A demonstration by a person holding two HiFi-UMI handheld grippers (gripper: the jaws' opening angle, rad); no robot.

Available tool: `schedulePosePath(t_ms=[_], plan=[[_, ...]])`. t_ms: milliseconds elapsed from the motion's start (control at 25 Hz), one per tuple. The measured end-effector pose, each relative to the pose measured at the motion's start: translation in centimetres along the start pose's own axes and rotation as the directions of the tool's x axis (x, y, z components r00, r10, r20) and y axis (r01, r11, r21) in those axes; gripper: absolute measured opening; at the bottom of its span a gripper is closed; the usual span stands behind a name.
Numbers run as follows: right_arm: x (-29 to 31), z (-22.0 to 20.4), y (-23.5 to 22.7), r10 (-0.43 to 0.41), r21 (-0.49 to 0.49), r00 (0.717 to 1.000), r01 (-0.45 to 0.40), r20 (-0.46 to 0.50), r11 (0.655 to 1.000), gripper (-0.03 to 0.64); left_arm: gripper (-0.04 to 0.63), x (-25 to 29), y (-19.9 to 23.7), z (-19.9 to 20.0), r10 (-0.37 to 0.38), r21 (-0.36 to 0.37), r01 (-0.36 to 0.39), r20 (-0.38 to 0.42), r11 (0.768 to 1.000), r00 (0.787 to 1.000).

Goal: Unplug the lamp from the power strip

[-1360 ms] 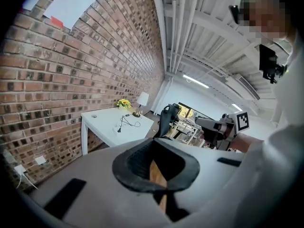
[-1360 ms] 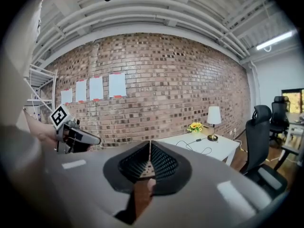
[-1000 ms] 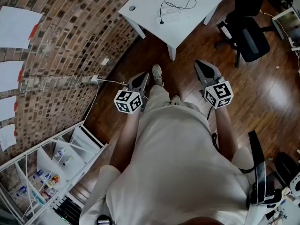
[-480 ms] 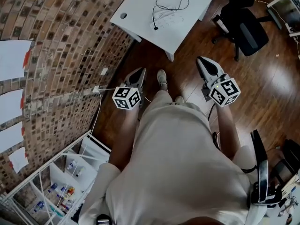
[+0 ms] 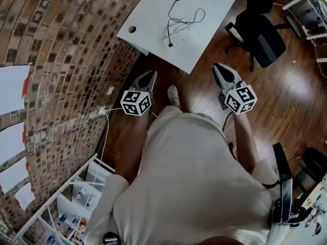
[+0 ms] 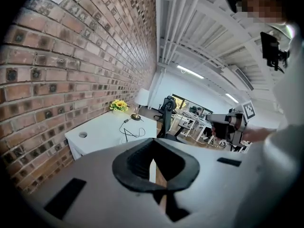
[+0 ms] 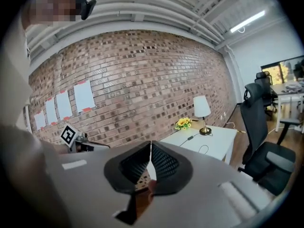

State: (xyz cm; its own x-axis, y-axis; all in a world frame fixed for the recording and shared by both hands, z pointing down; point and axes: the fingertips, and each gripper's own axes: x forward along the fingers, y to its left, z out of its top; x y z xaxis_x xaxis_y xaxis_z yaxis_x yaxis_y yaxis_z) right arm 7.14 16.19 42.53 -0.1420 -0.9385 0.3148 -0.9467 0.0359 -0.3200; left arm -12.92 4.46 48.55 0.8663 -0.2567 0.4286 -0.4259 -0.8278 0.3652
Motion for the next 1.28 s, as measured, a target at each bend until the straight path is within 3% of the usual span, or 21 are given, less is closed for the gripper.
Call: schedulePosePath(t_ms=[200, 400, 640, 800, 920, 1080, 1280], plan=[[4.0, 0.1, -0.7, -0.03, -0.009, 0.999, 0.03, -0.045, 1.0, -0.005, 0.002, 1.7, 4.2, 1.0, -0.016, -0.009, 0.016, -0.006, 1.0, 1.0], [8.2, -1.1, -1.5, -0.069, -0.121, 0.99, 0.054, -0.123, 0.991, -0.003, 0.002, 3.4, 7.5, 1.4, -0.038, -0.027, 0.038, -0.01, 0.999, 0.999], [11.0, -1.1, -2.1, -0.068, -0.145, 0.987, 0.047, -0.144, 0.988, -0.005, 0.002, 5.2, 8.6, 2.0, -0.061, -0.017, 0.06, -0.03, 0.998, 0.998], [12.4, -0.2, -2.8, -0.092, -0.269, 0.979, 0.041, -0.182, 0.962, -0.003, 0.002, 6.9, 8.3, 2.3, -0.074, 0.005, 0.075, -0.069, 0.997, 0.995], [13.6, -0.6, -3.6, -0.091, -0.367, 0.965, -0.006, -0.246, 0.93, 0.003, 0.002, 8.1, 8.5, 1.8, -0.053, 0.015, 0.055, -0.117, 0.998, 0.992], [15.5, -0.5, -5.8, 0.0, -0.353, 0.959, -0.105, -0.285, 0.93, 0.003, 0.002, 10.7, 8.8, 2.5, 0.002, 0.064, 0.008, -0.147, 0.998, 0.989], [17.7, -1.0, -10.1, -0.004, -0.351, 0.915, -0.15, -0.402, 0.924, 0.003, 0.002, 13.1, 9.0, 2.6, 0.087, -0.001, -0.088, -0.164, 0.996, 0.983]])
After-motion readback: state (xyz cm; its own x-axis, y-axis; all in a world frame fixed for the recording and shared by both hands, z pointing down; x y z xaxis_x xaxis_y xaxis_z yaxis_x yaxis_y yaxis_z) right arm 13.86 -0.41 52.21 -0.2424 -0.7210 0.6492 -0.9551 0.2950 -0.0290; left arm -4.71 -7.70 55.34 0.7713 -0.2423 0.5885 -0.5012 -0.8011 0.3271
